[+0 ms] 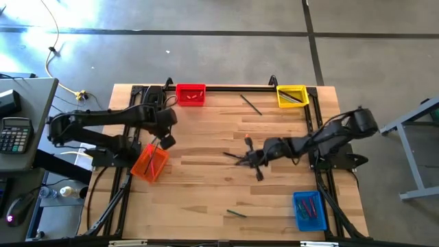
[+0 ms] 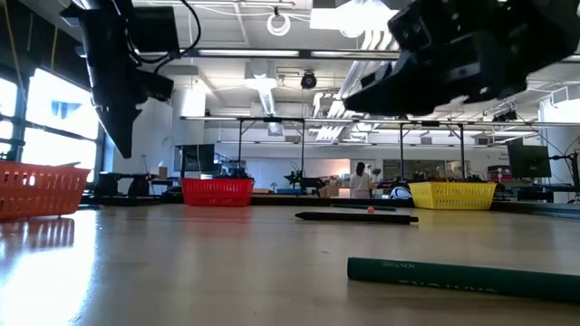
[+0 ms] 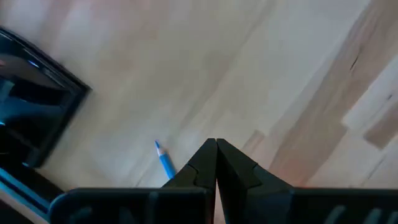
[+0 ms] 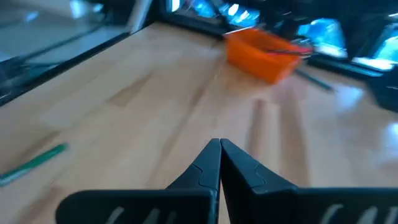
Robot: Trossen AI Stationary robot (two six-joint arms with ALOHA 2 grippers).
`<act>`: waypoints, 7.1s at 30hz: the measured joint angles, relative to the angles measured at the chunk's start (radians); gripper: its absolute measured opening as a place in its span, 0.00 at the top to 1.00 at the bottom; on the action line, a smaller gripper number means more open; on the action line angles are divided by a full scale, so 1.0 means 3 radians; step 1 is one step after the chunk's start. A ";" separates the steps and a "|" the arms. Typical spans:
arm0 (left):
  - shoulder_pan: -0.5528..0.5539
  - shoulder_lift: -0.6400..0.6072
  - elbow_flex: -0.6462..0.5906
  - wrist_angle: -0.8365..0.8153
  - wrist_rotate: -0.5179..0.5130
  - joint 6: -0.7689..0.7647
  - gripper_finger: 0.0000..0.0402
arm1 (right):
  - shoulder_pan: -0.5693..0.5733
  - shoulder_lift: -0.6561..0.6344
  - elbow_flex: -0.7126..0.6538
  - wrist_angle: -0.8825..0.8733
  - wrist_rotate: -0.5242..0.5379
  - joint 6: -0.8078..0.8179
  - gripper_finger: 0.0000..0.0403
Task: Sort crayons/erasers/pens/pencils in bins
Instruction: Put the blue pencil into the orange basket
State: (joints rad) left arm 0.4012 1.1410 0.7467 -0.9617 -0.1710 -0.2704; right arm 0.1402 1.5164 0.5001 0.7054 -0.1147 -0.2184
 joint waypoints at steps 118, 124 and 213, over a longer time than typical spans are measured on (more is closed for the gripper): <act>0.1049 0.1434 0.1638 0.0314 0.1252 0.1023 1.00 | -0.1167 0.0190 -0.0188 0.0669 -0.0615 -0.0411 1.00; 0.0735 0.1550 0.1638 0.0748 0.1252 0.0997 1.00 | -0.1166 0.0190 -0.0188 0.0669 -0.0615 -0.0411 1.00; -0.0172 0.1880 0.0801 0.1190 0.0856 0.1263 1.00 | -0.1119 0.0808 0.0499 -0.0454 -0.0300 0.0040 0.63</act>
State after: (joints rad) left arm 0.3497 1.7050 0.9870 -0.6046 0.0857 0.1085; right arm -0.1955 1.7588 0.6498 0.5691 -0.2047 -0.2063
